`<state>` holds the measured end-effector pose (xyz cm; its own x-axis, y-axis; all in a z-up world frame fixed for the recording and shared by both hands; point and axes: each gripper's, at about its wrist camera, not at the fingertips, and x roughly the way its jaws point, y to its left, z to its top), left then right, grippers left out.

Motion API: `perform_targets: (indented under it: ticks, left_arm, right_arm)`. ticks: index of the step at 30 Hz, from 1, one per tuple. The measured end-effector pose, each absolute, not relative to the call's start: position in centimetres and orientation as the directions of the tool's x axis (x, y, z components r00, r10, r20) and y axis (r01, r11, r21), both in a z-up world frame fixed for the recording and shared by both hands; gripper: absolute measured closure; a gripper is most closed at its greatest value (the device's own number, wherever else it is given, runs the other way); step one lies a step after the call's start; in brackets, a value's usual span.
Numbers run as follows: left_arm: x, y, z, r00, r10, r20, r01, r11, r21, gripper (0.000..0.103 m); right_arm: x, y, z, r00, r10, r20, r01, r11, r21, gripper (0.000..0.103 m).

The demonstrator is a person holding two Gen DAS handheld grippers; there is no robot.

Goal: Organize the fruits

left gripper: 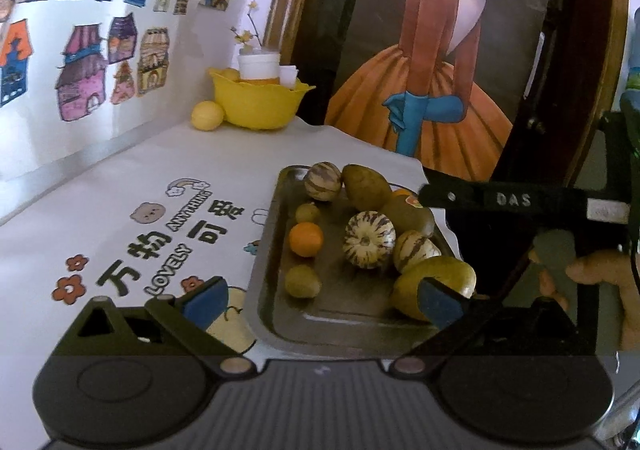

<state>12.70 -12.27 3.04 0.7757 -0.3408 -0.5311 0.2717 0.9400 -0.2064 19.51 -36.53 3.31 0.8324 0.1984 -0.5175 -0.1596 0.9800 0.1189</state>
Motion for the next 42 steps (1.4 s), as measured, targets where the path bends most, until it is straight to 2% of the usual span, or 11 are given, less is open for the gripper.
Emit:
perform_targets:
  ticks: [16, 42]
  left_arm:
    - [9.5, -8.2, 3.9, 0.817, -0.283, -0.502, 0.189, 0.955, -0.23, 0.0]
    - [4.0, -3.6, 4.3, 0.849, -0.212, -0.483, 0.139, 0.973, -0.183, 0.0]
  right_arm:
    - [12.0, -34.4, 4.0, 0.851, 0.198, -0.487, -0.183, 0.98, 0.078, 0.001]
    - [1.8, -31.3, 3.8, 0.868, 0.164, -0.468, -0.153, 0.986, 0.061, 0.001]
